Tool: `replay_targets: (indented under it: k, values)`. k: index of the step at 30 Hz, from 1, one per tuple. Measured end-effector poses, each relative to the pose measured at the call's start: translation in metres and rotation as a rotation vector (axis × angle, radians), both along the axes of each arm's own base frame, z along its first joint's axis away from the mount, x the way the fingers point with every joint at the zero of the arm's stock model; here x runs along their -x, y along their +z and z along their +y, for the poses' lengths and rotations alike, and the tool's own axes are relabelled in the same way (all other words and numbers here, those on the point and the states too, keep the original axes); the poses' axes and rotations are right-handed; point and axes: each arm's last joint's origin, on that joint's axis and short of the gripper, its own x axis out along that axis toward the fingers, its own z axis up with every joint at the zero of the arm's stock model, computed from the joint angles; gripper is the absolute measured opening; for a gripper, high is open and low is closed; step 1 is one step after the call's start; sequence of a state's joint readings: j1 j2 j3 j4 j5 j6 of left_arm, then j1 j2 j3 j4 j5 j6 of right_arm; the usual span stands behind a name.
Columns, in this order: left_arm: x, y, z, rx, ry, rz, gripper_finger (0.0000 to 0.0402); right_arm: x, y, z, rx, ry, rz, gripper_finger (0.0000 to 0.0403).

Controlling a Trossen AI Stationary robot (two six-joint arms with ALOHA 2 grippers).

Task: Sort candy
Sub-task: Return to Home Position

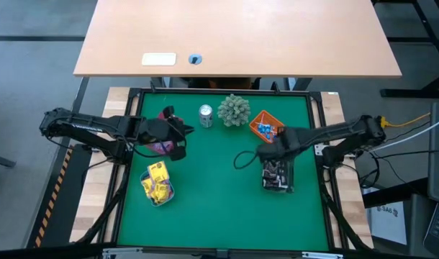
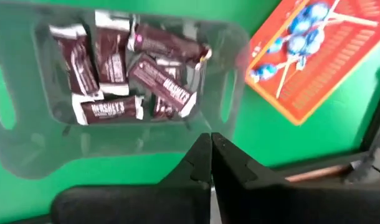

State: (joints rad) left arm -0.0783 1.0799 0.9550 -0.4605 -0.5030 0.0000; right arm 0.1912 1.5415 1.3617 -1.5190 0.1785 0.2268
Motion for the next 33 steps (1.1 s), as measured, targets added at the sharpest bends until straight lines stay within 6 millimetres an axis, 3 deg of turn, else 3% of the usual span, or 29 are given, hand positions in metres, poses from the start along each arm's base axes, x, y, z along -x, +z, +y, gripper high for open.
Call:
replay_targets:
  k: [6, 13, 16, 22, 27, 33]
  values:
    - [0.017, 0.013, 0.009, -0.026, 0.011, -0.042, 0.0004, 0.014, 0.028, -0.027, -0.026, -0.021, -0.197, 0.0009]
    - [0.061, 0.029, 0.013, 0.015, -0.021, -0.069, 0.0001, 0.044, 0.056, -0.044, -0.029, 0.042, -0.573, 0.0006]
    - [0.077, 0.021, 0.012, 0.038, -0.022, -0.111, 0.0001, 0.06, 0.048, -0.048, -0.062, 0.079, -0.72, 0.0005]
    - [0.095, -0.027, 0.009, 0.066, -0.084, -0.25, 0.0001, 0.094, 0.01, -0.059, -0.049, 0.029, -0.92, 0.0003]
    - [0.11, -0.057, 0.01, 0.067, -0.093, -0.377, 0.0001, 0.112, -0.015, -0.064, -0.109, 0.033, -1.117, 0.0002]
    - [0.126, -0.082, 0.01, 0.075, -0.104, -0.434, 0.0001, 0.129, -0.031, -0.069, -0.091, 0.058, -1.316, 0.0002]
